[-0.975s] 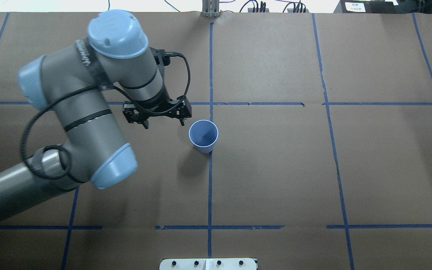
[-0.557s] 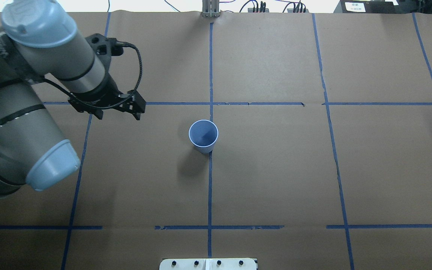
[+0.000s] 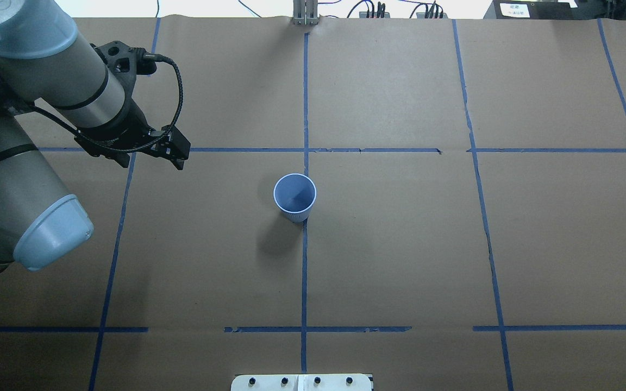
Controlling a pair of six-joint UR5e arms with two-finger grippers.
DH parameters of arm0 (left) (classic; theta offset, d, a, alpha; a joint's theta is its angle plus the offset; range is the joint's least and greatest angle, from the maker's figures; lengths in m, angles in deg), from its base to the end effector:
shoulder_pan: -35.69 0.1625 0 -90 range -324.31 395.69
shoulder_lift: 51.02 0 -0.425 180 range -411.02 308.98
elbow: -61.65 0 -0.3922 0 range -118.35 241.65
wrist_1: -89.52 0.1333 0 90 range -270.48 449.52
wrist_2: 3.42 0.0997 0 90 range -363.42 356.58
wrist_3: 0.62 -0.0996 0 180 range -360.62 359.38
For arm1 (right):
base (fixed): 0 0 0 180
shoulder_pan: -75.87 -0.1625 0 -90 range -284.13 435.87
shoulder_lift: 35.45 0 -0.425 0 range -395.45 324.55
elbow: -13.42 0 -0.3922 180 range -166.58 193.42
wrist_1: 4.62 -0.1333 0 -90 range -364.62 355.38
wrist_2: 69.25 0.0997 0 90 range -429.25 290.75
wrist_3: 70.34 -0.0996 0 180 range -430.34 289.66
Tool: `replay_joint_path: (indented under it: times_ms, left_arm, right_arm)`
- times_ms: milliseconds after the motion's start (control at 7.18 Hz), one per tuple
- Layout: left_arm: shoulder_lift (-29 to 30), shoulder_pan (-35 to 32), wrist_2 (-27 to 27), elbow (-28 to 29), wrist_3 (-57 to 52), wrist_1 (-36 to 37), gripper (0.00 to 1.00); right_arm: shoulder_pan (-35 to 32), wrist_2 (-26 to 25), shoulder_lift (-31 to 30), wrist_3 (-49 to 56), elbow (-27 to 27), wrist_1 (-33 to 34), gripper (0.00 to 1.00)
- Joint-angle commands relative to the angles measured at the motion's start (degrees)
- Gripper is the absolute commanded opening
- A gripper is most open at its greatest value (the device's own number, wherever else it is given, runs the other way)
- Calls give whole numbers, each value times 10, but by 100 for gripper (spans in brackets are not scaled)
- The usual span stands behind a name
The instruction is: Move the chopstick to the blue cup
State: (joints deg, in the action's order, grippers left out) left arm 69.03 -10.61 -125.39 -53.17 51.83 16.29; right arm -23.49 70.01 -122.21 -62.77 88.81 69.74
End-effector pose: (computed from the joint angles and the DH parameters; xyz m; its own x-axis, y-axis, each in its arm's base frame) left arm 0.3349 -0.4671 0.2146 0.6673 0.0501 -0.7431 -0.0241 0.9987 0.0457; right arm 0.1405 -0.4966 0.7215 0.6688 -0.0796 0.7392 -0.0747 0.9820 0.1733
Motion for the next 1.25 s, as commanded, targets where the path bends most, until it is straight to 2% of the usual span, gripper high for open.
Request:
replay_joint_path:
  times_ms: [0,278,557,1114]
  left_arm:
    - [1,2,-3,-1,5,0,100]
    - [4,4,-3,0,20,-1,100]
    - [7,12,-3,2,41,-3,100]
    - [5,22,-2,-1,46,-4,100]
  right_arm:
    - [-10,-2,27,66,-63,1,100]
    - [-25,-9,26,88,-86,3,100]
    - [-41,-46,26,138,-100,4,100]
    - [-42,-45,12,148,-118,4,100]
